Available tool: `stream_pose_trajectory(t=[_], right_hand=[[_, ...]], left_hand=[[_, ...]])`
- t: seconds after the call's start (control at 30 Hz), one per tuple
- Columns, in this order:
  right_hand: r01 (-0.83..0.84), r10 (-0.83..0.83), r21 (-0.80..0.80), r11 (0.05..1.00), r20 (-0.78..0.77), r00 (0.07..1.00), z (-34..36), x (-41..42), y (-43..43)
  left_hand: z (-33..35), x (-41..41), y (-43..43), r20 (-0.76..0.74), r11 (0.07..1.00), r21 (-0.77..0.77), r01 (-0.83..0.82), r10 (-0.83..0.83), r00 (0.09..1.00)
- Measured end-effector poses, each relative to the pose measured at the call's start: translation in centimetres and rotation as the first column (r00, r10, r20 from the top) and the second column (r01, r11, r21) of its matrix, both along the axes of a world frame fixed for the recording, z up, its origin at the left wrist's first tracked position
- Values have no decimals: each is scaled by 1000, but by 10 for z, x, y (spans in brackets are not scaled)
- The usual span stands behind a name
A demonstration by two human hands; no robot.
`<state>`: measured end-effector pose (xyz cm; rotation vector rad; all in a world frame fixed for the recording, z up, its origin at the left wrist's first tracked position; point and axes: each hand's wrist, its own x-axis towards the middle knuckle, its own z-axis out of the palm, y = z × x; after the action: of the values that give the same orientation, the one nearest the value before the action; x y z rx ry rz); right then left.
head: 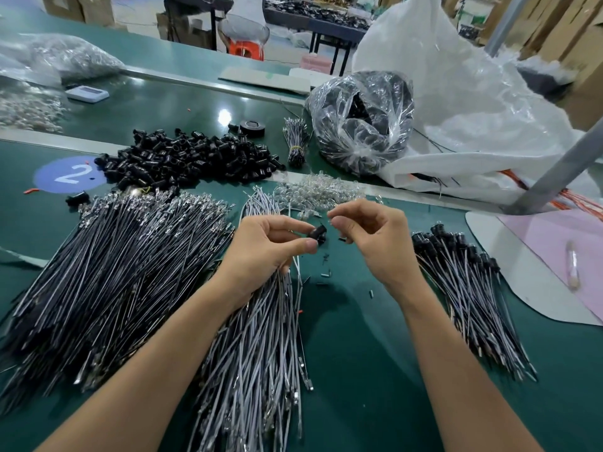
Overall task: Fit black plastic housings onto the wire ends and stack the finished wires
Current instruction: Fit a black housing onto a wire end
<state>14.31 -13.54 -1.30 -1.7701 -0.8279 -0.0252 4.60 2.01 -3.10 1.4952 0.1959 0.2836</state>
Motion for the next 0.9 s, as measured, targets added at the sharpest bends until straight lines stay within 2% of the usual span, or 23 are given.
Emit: stream_pose_trajectory(t=[0.2, 0.33, 0.53, 0.7, 0.9], right_hand=[[-65, 65, -2, 998, -46, 997, -3, -6, 3], [0, 0, 2, 1000, -47, 999, -7, -8, 4], [7, -5, 35, 999, -58, 998, -6, -9, 8], [-28, 27, -22, 999, -30, 999, -6, -9, 4], [-35, 31, -38, 999, -92, 995, -6, -5, 1]], left_hand=[[-1, 0, 1, 18, 999, 37, -14, 13, 1000], [-2, 1, 0, 29, 999, 36, -37, 36, 999], [-1, 2, -1, 19, 999, -20, -41, 41, 999], [1, 2, -3, 8, 996, -89, -26, 27, 1000], [1, 0, -4, 39, 1000, -25, -1, 2, 999]])
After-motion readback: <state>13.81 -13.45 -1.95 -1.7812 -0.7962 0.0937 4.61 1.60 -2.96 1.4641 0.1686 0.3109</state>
